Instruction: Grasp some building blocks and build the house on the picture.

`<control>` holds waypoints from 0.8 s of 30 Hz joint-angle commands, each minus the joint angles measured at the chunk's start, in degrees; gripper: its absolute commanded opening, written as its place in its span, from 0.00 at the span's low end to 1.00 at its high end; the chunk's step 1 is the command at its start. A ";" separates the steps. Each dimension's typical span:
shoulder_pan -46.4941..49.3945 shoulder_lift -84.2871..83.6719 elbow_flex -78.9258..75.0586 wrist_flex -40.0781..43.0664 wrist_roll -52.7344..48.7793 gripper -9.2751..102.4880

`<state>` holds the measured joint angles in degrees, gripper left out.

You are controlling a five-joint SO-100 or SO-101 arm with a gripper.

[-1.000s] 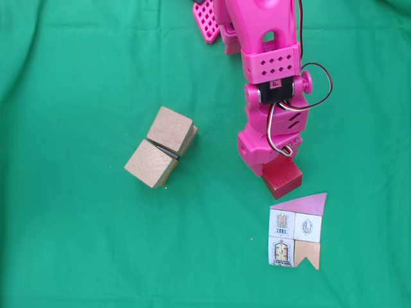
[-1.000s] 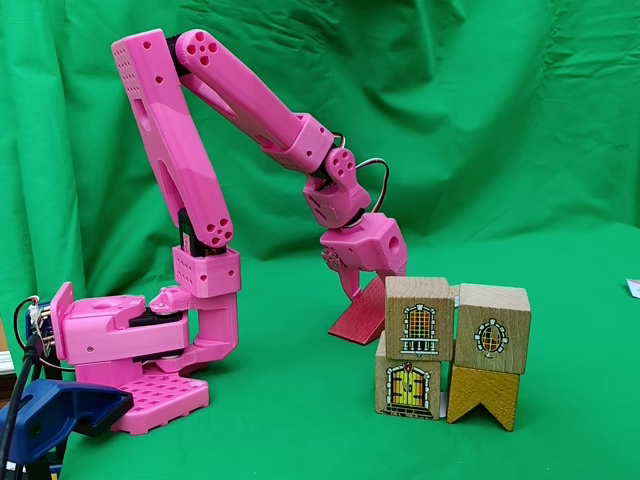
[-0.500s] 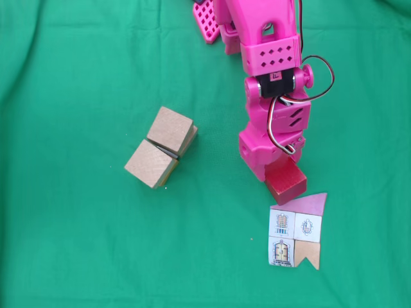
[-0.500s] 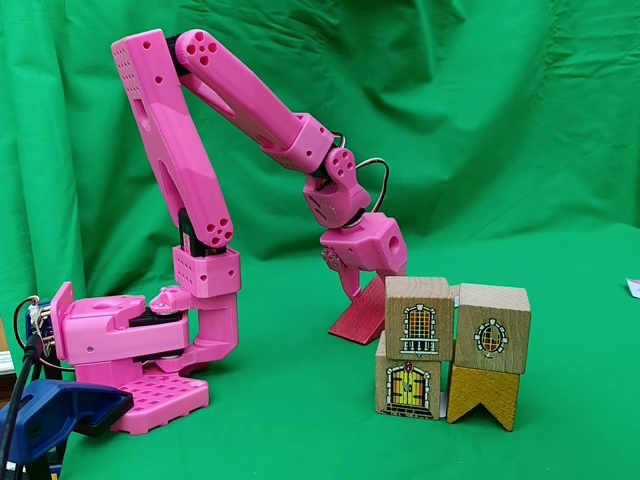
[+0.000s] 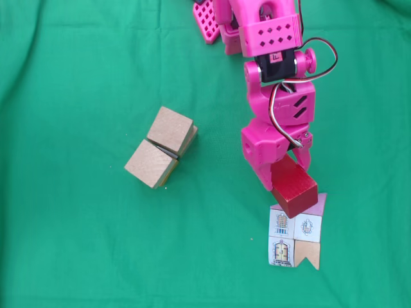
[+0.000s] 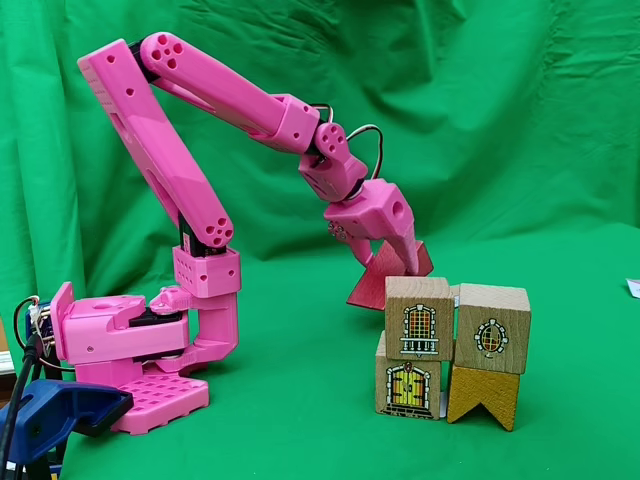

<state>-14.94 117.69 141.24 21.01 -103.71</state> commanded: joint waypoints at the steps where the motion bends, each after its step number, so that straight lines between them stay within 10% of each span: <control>1: 0.18 4.04 -2.20 -0.70 0.53 0.30; 24: 5.54 5.80 -15.82 1.49 0.62 0.30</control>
<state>-10.90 121.99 128.94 22.06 -103.45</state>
